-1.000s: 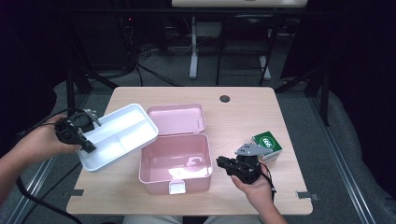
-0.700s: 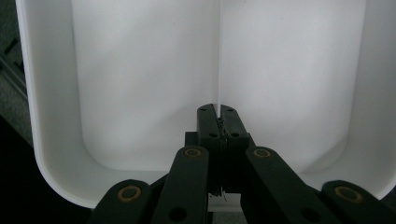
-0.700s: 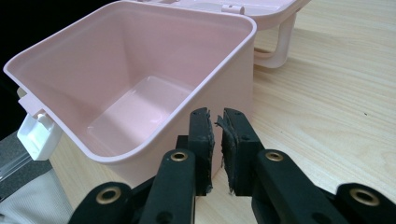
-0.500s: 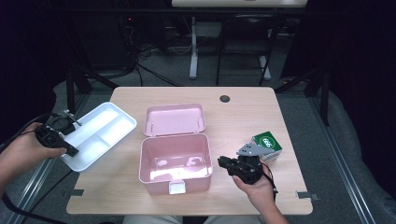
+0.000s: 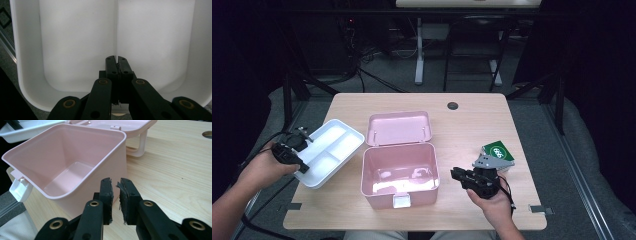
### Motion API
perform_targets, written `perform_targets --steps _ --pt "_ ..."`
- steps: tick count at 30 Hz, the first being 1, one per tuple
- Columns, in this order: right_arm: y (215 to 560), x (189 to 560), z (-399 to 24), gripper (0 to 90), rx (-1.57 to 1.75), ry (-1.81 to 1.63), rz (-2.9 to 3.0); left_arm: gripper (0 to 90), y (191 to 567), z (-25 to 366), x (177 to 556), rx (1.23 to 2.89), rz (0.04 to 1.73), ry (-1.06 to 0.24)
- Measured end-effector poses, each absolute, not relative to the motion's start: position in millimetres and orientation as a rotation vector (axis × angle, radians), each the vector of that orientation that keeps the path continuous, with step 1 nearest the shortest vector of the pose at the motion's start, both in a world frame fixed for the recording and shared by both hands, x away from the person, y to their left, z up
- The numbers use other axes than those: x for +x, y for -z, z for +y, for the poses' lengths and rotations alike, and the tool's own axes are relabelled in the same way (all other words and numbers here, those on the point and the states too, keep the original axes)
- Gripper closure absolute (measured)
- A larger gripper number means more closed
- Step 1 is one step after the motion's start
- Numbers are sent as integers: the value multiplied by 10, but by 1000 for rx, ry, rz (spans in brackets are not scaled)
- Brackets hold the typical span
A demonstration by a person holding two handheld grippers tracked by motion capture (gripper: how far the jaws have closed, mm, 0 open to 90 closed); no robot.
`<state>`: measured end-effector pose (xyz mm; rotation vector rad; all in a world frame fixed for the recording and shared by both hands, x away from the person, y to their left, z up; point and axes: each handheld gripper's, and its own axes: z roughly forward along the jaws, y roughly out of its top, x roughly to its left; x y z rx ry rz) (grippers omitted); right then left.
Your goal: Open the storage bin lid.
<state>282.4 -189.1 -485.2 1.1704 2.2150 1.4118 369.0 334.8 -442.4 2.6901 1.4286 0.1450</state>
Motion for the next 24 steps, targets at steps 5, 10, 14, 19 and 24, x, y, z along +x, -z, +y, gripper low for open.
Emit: perform_targets --steps 5,10,14,19,24 --pt "4820 2791 -1925 786 1161 -1415 2202 898 4625 3313 3722 2656 1444 -127" --pt "4820 2789 -1947 780 1167 -1415 2197 898 4836 3247 3757 2671 1440 -108" --pt "4823 2789 -1949 780 1168 -1414 2196 898 4974 3247 3781 2650 1455 -87" --pt "4830 2793 -1949 779 1168 -1415 2198 898 5124 3258 3791 2632 1480 -68" --pt "4835 2789 -1959 778 1169 -1412 2196 897 5237 3251 3775 2655 1474 -77"
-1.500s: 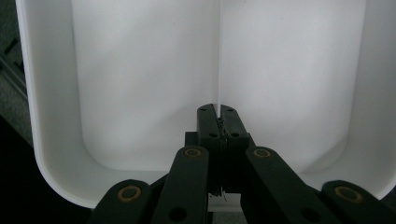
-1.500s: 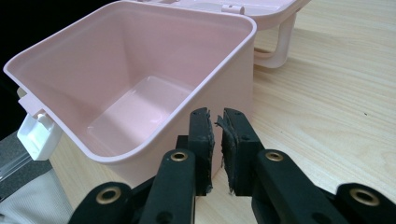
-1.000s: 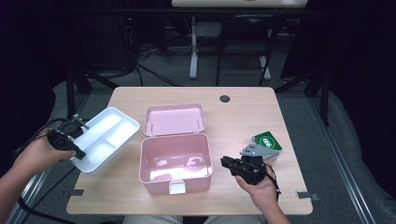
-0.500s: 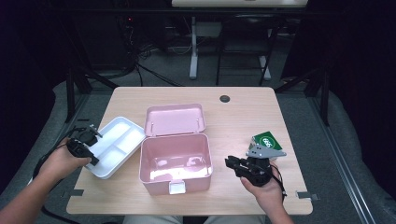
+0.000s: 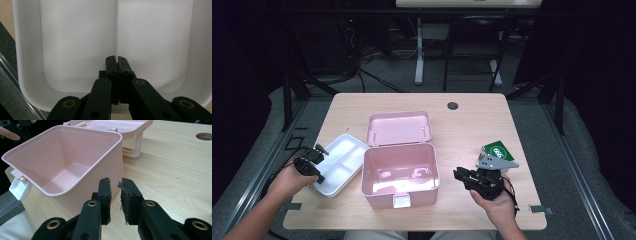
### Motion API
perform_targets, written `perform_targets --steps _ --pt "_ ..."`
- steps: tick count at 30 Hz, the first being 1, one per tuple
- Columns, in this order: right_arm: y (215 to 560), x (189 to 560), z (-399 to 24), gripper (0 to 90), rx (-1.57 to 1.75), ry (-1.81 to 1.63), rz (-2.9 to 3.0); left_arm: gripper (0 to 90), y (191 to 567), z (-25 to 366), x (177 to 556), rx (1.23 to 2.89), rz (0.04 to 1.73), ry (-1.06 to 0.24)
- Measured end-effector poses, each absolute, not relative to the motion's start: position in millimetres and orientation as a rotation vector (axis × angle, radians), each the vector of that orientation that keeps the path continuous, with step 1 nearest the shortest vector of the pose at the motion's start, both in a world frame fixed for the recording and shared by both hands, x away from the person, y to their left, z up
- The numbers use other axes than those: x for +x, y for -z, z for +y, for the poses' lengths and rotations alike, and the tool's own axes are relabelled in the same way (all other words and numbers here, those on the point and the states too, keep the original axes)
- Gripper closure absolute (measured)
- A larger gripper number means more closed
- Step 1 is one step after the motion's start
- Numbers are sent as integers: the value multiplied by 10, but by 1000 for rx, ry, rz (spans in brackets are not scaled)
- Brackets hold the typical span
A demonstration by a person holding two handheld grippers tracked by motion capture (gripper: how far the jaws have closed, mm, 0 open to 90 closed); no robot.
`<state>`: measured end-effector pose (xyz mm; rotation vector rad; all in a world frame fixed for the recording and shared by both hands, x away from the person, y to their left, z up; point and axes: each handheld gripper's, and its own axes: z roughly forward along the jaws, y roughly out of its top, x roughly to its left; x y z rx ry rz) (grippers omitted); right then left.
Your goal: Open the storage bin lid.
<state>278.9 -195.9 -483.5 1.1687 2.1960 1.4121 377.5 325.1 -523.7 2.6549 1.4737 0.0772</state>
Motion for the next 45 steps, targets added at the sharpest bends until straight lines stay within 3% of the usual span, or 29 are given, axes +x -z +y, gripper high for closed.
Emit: perform_targets --steps 16,24,28,31,36,39,45 --pt "4837 2791 -1999 737 1161 -1370 2218 879 5368 3218 3712 2693 1454 -80" --pt "4786 2850 -2015 649 1130 -1281 2294 654 5261 3186 3686 2668 1416 -80" --pt "4763 2911 -2036 593 1133 -1228 2343 592 5181 3162 3717 2614 1405 -92" --pt "4763 2971 -2059 559 1144 -1172 2381 556 5150 3142 3754 2563 1408 -27" --pt "4723 3050 -2143 540 1130 -1118 2374 577 5104 3089 3827 2536 1386 -22" --pt "4683 3096 -2181 474 1114 -1081 2374 605 5063 3075 3868 2533 1389 -32" --pt "4652 3178 -2225 426 1110 -939 2432 564 4996 3077 3822 2496 1384 -42"
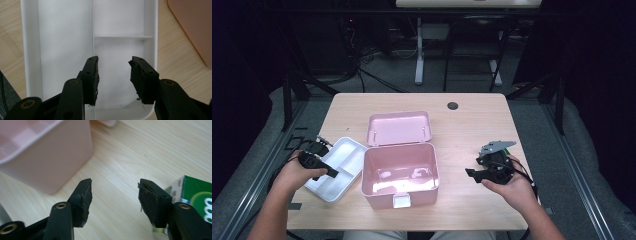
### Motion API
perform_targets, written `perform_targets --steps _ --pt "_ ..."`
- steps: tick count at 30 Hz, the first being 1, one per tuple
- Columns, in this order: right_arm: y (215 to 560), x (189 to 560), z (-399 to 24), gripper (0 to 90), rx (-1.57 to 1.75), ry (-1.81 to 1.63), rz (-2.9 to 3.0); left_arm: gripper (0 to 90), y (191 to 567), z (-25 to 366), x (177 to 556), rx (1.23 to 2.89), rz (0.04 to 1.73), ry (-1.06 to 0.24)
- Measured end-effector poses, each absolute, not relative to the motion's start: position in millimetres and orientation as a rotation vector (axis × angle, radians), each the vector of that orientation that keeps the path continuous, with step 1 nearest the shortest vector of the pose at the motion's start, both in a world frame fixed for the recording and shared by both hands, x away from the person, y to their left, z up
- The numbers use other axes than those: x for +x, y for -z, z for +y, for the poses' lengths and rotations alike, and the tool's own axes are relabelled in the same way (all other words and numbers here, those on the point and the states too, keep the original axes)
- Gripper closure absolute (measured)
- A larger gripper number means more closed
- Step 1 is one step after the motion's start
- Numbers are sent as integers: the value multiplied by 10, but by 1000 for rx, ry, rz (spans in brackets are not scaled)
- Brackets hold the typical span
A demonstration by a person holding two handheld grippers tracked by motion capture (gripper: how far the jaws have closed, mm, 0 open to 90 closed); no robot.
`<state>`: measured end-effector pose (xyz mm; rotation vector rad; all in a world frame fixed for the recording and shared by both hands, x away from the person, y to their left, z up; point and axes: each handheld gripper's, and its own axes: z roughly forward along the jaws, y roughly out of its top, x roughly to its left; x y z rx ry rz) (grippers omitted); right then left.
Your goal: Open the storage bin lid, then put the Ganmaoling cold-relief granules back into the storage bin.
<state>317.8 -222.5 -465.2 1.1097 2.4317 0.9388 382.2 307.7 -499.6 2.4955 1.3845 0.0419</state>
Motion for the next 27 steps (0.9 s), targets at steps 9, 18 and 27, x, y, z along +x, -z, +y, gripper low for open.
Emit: perform_targets --steps 9,18,27 --pt "4583 3435 -2343 314 1140 -753 2467 466 5049 3079 3744 2503 1396 -81" --pt "4597 3776 -2462 282 1233 -574 2530 464 5046 3101 3647 2494 1360 -63" --pt "4669 3994 -2607 227 1333 -486 2513 450 4974 3117 3615 2464 1341 -94"
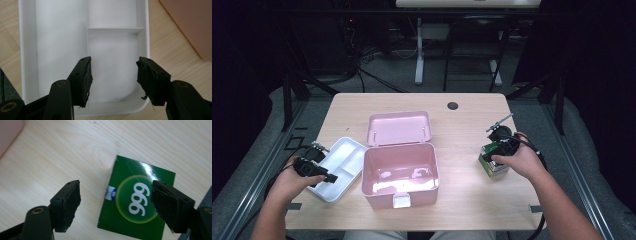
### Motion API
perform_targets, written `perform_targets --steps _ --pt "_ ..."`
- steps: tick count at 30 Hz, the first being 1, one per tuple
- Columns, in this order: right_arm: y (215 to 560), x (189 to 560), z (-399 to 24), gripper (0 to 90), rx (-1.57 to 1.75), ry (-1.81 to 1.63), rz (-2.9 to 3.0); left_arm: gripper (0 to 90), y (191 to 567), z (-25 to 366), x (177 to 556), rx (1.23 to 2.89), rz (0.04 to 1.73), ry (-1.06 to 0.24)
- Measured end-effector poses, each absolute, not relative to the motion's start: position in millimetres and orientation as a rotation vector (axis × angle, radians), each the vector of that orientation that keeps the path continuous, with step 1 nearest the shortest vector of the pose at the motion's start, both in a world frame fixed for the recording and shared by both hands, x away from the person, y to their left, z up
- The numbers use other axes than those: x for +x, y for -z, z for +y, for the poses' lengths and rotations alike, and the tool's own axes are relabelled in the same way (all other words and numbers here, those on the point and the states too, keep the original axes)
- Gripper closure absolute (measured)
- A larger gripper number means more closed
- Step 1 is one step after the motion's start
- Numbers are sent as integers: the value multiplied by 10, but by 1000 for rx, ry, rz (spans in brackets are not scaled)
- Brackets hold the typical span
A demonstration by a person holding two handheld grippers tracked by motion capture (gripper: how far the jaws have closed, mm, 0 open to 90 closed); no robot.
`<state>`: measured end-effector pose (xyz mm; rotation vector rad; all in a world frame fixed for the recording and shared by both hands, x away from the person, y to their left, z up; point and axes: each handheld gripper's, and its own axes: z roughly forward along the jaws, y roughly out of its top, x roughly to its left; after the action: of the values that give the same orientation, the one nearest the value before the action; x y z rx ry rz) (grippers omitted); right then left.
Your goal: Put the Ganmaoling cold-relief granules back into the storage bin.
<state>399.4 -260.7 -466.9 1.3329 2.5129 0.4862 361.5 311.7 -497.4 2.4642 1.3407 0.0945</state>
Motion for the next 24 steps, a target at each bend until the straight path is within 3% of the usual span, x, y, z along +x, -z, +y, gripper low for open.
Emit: perform_targets --steps 24 --pt "4791 4379 -2721 81 1740 -262 2523 447 4958 3174 3583 2420 1338 -96"
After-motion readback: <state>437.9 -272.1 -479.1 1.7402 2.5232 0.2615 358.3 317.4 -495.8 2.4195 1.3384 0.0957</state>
